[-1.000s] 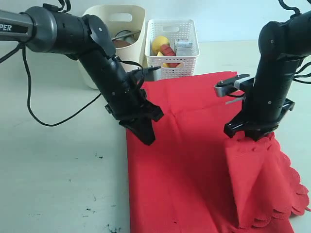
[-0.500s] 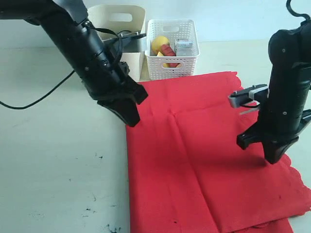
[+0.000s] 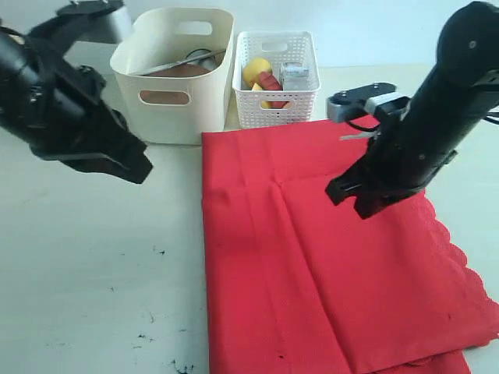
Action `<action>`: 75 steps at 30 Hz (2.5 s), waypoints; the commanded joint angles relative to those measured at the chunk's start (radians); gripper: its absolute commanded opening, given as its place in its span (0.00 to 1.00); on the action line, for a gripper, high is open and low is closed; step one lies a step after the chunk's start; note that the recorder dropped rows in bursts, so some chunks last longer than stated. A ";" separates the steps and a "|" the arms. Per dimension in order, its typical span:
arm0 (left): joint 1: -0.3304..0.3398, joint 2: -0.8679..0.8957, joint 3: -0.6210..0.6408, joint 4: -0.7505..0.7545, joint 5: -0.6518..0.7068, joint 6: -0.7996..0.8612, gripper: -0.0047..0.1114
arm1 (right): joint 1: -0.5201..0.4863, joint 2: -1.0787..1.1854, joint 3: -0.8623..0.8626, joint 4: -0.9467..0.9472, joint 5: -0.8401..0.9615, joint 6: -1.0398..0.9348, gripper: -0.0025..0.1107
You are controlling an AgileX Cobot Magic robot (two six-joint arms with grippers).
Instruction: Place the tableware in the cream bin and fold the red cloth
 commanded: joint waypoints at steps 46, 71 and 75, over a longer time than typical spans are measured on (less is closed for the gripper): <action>0.024 -1.381 0.561 0.380 -0.121 -0.441 0.04 | 0.208 0.341 -0.080 -0.119 -0.298 0.103 0.02; 0.024 -1.381 0.561 0.378 -0.119 -0.441 0.04 | 0.109 0.223 0.002 -0.119 -0.336 0.150 0.02; 0.024 -1.381 0.561 0.378 -0.119 -0.441 0.04 | 0.109 0.138 -0.013 -0.121 -0.397 0.150 0.02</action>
